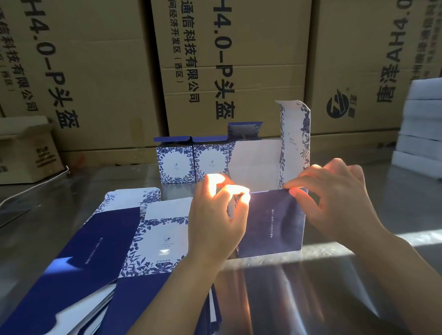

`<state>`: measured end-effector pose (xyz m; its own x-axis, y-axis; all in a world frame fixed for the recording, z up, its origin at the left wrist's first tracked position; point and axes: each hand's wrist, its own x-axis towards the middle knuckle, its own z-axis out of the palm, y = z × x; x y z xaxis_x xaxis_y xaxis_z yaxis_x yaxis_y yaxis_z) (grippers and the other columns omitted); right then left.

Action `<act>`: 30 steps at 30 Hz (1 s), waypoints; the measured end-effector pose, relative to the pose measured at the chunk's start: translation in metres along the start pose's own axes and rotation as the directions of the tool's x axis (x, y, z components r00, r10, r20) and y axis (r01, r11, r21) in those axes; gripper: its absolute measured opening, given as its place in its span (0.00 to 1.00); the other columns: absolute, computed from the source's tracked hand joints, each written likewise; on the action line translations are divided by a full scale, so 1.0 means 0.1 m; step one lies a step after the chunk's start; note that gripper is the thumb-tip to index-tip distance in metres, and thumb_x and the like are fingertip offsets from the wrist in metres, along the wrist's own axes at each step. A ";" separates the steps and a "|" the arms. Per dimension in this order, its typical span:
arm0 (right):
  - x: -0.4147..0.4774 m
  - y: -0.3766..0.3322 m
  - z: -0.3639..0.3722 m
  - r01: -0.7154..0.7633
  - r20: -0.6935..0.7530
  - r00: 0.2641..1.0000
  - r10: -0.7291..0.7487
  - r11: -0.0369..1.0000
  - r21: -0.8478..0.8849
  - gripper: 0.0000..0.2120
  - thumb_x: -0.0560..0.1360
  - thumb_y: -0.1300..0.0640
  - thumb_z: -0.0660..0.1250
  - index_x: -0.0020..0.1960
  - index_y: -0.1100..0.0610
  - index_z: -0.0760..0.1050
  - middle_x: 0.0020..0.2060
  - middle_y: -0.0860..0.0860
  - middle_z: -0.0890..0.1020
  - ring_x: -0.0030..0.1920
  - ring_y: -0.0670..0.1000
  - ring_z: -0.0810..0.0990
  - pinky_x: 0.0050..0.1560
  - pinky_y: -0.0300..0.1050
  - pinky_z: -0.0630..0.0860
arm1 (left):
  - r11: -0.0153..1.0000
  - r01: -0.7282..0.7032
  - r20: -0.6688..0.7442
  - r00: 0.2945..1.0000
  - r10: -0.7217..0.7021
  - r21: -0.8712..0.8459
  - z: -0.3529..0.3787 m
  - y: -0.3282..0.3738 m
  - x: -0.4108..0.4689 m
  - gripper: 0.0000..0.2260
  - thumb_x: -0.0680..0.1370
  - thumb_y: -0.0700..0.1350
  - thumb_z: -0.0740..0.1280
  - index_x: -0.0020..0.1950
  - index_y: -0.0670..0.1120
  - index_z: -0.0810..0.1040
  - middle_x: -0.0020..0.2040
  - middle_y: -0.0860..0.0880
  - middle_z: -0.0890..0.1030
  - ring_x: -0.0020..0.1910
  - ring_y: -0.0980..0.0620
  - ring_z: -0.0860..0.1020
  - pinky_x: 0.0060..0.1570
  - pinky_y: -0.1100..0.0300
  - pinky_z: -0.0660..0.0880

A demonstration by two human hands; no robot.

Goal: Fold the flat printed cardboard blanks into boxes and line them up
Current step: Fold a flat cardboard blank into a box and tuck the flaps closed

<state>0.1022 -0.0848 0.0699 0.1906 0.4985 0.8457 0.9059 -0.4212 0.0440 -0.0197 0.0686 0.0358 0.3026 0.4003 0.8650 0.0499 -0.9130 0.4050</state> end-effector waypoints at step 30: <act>0.02 0.10 -0.02 0.091 -0.028 0.995 -0.094 0.993 -0.068 0.12 0.69 0.66 0.65 0.43 0.53 0.83 0.34 0.50 0.82 0.33 0.59 0.74 0.37 0.55 0.69 | 1.000 -0.024 0.011 1.000 0.024 0.020 -0.03 0.04 -0.01 0.06 0.74 0.46 0.65 0.44 0.48 0.81 0.51 0.49 0.72 0.52 0.52 0.71 0.38 0.64 0.70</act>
<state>0.1105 -0.0897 0.0727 0.0943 0.5141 0.8525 0.8916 -0.4247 0.1574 -0.0232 0.0651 0.0372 0.3137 0.3775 0.8713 0.0614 -0.9237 0.3781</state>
